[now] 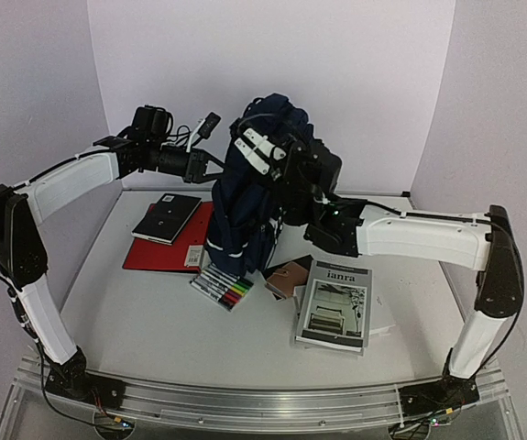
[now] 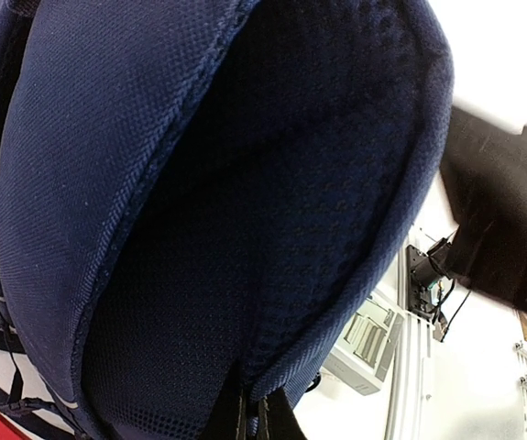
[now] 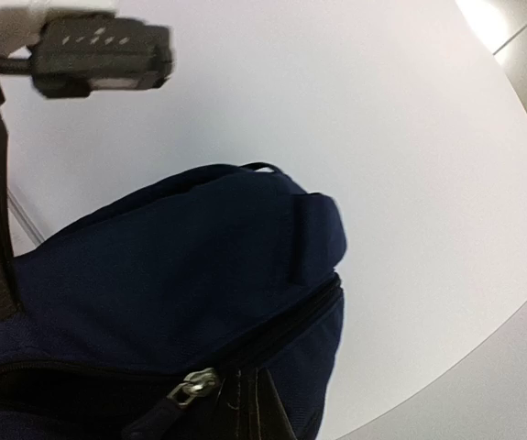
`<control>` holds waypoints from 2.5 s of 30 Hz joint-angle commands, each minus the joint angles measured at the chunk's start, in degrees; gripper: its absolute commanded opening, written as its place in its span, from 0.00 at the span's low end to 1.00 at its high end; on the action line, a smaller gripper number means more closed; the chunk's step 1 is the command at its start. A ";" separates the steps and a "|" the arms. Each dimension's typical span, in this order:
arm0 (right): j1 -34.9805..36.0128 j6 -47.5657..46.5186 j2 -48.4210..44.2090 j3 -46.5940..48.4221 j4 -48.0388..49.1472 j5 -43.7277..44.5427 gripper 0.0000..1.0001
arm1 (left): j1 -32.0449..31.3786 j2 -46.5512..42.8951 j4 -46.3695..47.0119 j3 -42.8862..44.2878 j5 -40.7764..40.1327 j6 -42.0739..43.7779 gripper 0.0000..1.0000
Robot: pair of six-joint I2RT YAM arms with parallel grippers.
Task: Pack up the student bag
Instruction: Unzip the student bag at the center of the board.
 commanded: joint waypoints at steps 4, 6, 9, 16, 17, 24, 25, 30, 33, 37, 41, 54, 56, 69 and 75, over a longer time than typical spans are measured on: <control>-5.88 22.64 -6.34 11.19 -18.66 -11.21 0.00 | 0.53 -3.39 0.07 -2.03 -0.35 1.93 0.00; -8.13 28.13 -5.93 14.95 -23.87 -16.27 0.00 | 0.53 -3.42 -0.07 -2.32 -0.39 2.38 0.00; -11.84 34.81 -5.25 19.80 -31.91 -26.50 0.00 | 0.54 -3.30 -0.03 -2.37 -0.49 2.37 0.00; -13.62 37.75 -6.59 18.70 -38.09 -40.38 0.24 | 0.53 -3.19 3.30 -1.85 5.39 -0.90 0.00; -13.63 36.99 -7.03 17.64 -38.06 -41.06 0.29 | 0.53 -3.47 4.39 -1.99 6.72 -1.92 0.00; -13.55 29.10 -11.04 9.43 -35.89 -42.80 0.53 | 0.53 -4.54 11.64 -2.49 13.63 -8.37 0.00; -13.47 27.97 -11.96 7.55 -34.26 -42.76 0.57 | 0.53 -4.38 12.10 -2.23 14.35 -9.02 0.00; -10.84 20.29 -13.90 1.78 -28.61 -35.68 0.68 | 0.49 -4.37 16.66 -1.66 17.22 -12.67 0.00; -8.77 17.07 -13.86 0.11 -26.54 -31.81 0.71 | 0.44 -4.29 18.20 -1.14 17.86 -13.79 0.00; -6.44 13.51 -14.38 -2.69 -23.54 -28.26 0.75 | 0.44 -3.61 18.33 -0.19 18.29 -14.41 0.00; -4.60 11.01 -14.93 -5.00 -22.98 -24.94 0.76 | 0.44 -3.11 18.34 0.72 18.56 -14.84 0.00; -1.27 4.42 -11.47 -5.15 -21.24 -11.46 0.77 | 0.44 -3.17 18.59 0.55 18.64 -15.29 0.00; -1.06 3.16 -10.42 -4.87 -20.12 -9.98 0.77 | 0.44 -3.28 18.71 0.44 18.62 -15.36 0.00; 0.73 -6.08 -5.28 -5.93 -4.36 0.17 0.72 | 0.44 -4.15 19.23 -0.63 18.81 -15.44 0.00; 1.90 -9.28 -4.93 -7.40 2.05 -0.04 0.58 | 0.44 -3.89 19.52 -0.78 18.74 -15.68 0.00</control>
